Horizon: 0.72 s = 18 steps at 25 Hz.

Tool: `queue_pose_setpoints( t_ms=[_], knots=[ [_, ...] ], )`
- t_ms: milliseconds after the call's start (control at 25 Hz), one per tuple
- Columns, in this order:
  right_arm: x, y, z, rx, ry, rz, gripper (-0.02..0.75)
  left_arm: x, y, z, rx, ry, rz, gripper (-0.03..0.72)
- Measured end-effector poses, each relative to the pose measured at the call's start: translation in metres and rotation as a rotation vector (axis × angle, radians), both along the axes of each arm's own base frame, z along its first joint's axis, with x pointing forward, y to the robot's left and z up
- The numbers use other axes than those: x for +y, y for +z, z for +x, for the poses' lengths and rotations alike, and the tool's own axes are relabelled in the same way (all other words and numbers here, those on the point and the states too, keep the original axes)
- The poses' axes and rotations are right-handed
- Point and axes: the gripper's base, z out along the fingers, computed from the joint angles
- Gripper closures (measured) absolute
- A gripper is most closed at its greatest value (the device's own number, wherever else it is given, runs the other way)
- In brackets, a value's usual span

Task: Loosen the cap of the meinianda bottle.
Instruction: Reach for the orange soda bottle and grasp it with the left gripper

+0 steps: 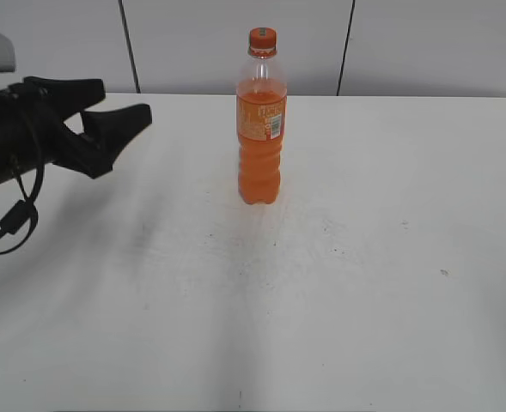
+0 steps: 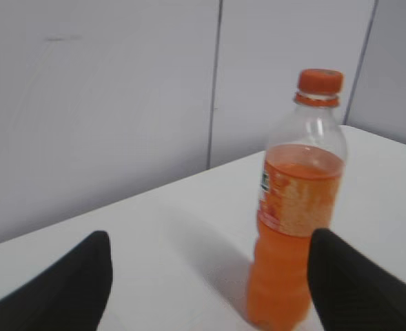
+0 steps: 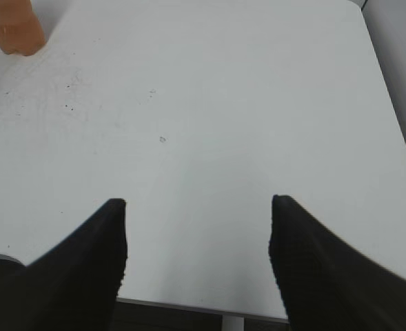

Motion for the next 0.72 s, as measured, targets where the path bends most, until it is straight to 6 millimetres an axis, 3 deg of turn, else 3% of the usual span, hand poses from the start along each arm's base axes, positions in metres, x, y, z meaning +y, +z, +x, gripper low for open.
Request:
queue_pose_setpoints(
  t_ms=[200, 480, 720],
  knots=[
    [0.000, 0.000, 0.000, 0.000, 0.000, 0.000, 0.247, -0.010, -0.021, 0.015, -0.012, -0.261, 0.084, 0.155],
    [0.000, 0.000, 0.000, 0.000, 0.000, 0.000, 0.247, -0.020, -0.047, 0.070, 0.011, -0.446, 0.078, 0.124],
    [0.000, 0.000, 0.000, 0.000, 0.000, 0.000, 0.247, -0.044, -0.061, 0.112, 0.022, -0.561, 0.042, 0.080]
  ],
)
